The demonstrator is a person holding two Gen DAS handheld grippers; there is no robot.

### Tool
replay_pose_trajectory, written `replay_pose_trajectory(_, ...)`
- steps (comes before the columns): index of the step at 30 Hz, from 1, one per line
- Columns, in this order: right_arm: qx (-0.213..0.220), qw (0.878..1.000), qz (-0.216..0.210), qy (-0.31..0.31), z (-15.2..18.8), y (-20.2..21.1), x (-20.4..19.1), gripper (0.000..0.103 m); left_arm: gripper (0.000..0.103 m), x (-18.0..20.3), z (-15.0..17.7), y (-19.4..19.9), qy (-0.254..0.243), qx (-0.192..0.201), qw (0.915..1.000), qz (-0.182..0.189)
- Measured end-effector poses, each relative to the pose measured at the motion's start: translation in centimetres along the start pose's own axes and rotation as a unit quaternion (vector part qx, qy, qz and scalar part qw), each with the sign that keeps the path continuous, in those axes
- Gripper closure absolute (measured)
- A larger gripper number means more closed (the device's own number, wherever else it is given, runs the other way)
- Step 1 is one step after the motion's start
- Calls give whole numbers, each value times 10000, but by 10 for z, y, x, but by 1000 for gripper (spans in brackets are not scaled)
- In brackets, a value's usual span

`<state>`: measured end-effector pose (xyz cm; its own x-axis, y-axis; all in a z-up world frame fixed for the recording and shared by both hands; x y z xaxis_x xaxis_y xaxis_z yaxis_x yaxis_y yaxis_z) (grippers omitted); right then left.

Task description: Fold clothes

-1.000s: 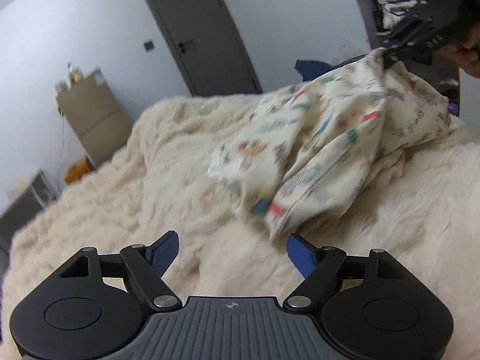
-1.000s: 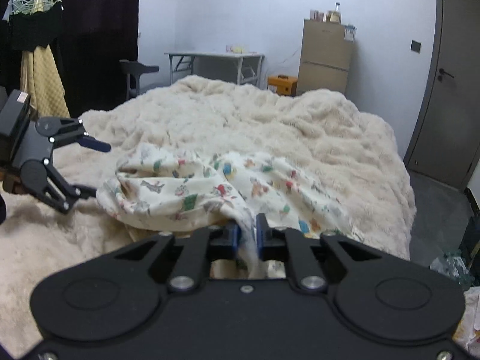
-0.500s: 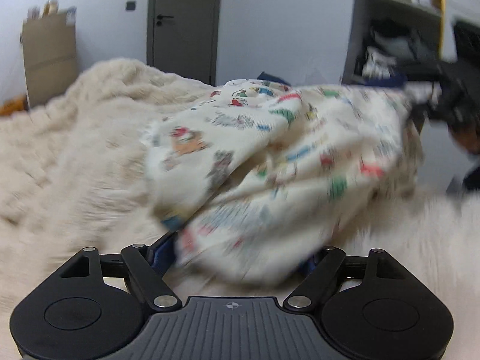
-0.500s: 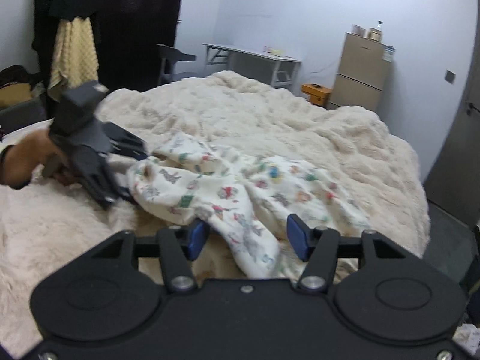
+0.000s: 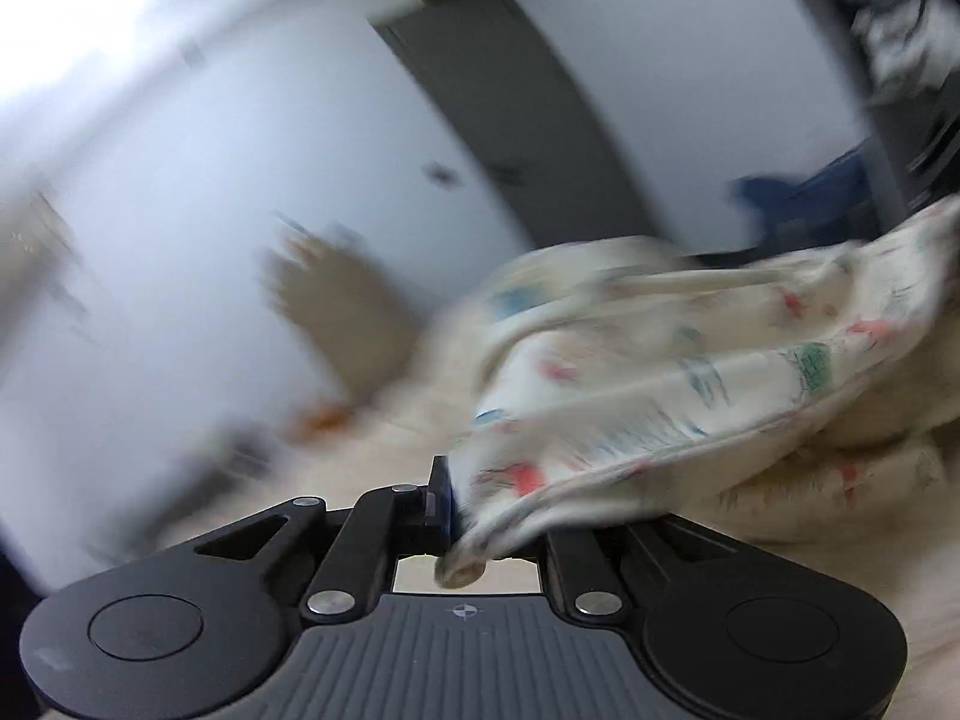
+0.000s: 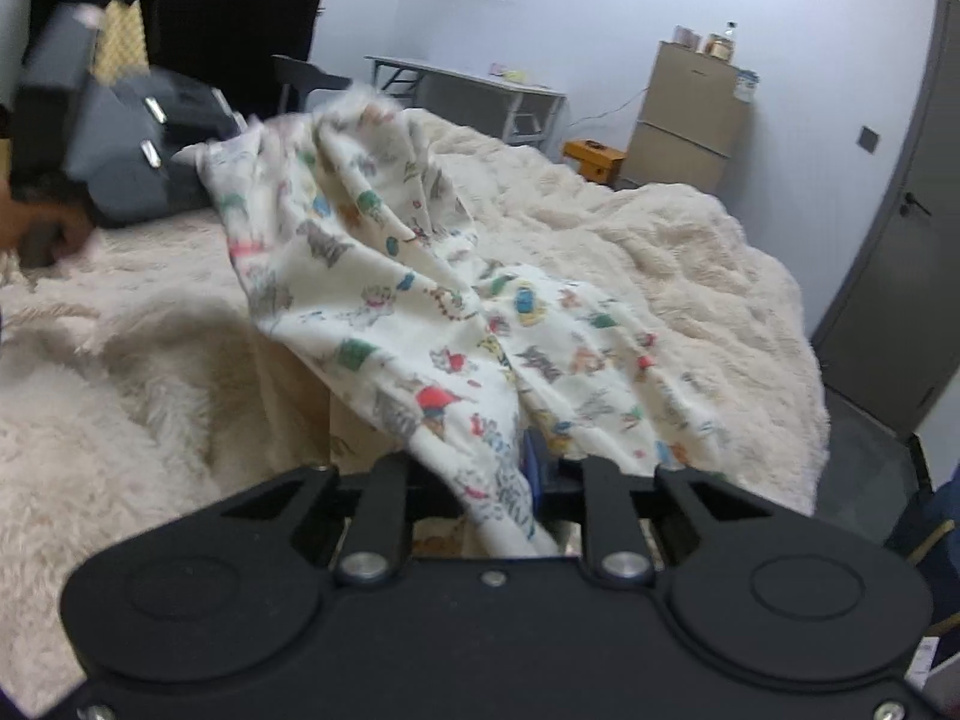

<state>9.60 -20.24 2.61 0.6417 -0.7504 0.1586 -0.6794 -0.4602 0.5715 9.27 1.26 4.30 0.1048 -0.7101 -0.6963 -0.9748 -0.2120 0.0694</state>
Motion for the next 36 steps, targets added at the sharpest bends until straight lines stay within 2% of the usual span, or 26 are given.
replay_pose_trajectory(2, 16, 10000, -85, -37, -2, 2, 2, 86, 87, -4, -1, 9, -369, 36, 9989, -300)
replay_pose_trajectory(4, -49, 9999, -133, 13, -1, 2, 2, 86, 80, 3, 4, 11, -707, -120, 9972, -199)
replay_pose_trajectory(5, -114, 9998, -144, 76, 1, 2, 2, 85, 70, 11, 15, 8, -794, -308, 9961, 212)
replay_pose_trajectory(6, -179, 9996, -156, 139, 3, 1, 2, 85, 64, 16, 29, 5, -630, -519, 9932, 827)
replay_pose_trajectory(7, -209, 9995, -189, 150, 4, 0, 3, 85, 52, 18, 44, 1, -321, -736, 9867, 1414)
replay_pose_trajectory(8, -221, 9994, -233, 132, 3, 0, 5, 85, 46, 18, 57, -1, -38, -900, 9782, 1871)
replay_pose_trajectory(9, -202, 9995, -229, 71, 3, 0, 8, 85, 44, 15, 68, -3, 204, -988, 9715, 2145)
replay_pose_trajectory(11, -109, 9998, -123, -114, 0, 0, 17, 85, 35, 9, 81, -5, 538, -1064, 9626, 2434)
replay_pose_trajectory(12, -40, 9997, -22, -224, -2, 0, 23, 86, 34, 1, 92, -5, 907, -1090, 9534, 2663)
replay_pose_trajectory(14, 141, 9986, 174, -474, -7, 2, 34, 87, 25, -8, 104, -5, 1306, -1099, 9408, 2928)
replay_pose_trajectory(17, 471, 9949, 362, -819, -14, 8, 42, 88, 24, -13, 113, 4, 1916, -992, 9108, 3520)
replay_pose_trajectory(19, 548, 9934, 416, -915, -15, 10, 44, 88, 24, -4, 111, 1, 2279, -856, 8841, 3988)
replay_pose_trajectory(20, 557, 9931, 431, -942, -15, 10, 45, 88, 24, 2, 110, -5, 2439, -857, 8748, 4098)
replay_pose_trajectory(21, 554, 9930, 435, -948, -15, 10, 45, 88, 24, 10, 108, -9, 2646, -857, 8603, 4273)
replay_pose_trajectory(24, 537, 9931, 436, -947, -13, 9, 47, 88, 25, 29, 112, -26, 3049, -1053, 8312, 4529)
replay_pose_trajectory(26, 537, 9932, 441, -933, -12, 9, 47, 88, 26, 38, 115, -32, 3259, -1158, 8177, 4602)
replay_pose_trajectory(27, 537, 9933, 443, -920, -13, 9, 46, 87, 26, 40, 119, -35, 3517, -1150, 8003, 4718)
replay_pose_trajectory(28, 538, 9934, 445, -907, -13, 8, 46, 87, 26, 37, 124, -38, 3851, -1074, 7774, 4856)
replay_pose_trajectory(30, 543, 9934, 458, -898, -12, 9, 46, 87, 26, 28, 134, -44, 4393, -1005, 7394, 5002)
replay_pose_trajectory(32, 538, 9933, 457, -913, -14, 9, 46, 87, 28, 18, 146, -47, 4853, -987, 7065, 5056)
replay_pose_trajectory(33, 538, 9933, 463, -917, -14, 9, 46, 87, 31, 16, 152, -49, 4987, -1054, 6988, 5018)
replay_pose_trajectory(34, 539, 9932, 467, -917, -14, 9, 46, 87, 39, 17, 154, -50, 4978, -1147, 7028, 4950)
replay_pose_trajectory(36, 540, 9933, 474, -910, -15, 9, 45, 87, 42, 22, 154, -48, 4848, -1279, 7116, 4922)
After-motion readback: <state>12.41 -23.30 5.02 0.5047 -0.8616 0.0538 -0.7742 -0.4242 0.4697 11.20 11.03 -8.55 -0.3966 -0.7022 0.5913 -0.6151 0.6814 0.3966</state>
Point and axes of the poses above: each gripper's, at about its wrist camera, not at the fingertips, and y roughly against the way its jaws point, x to its right, z to its underside, the point moved 6 cm from there along -y, roughly the way its jaws point, and after that the axes turned 3 degrees about -y, right-handed, at the moved point
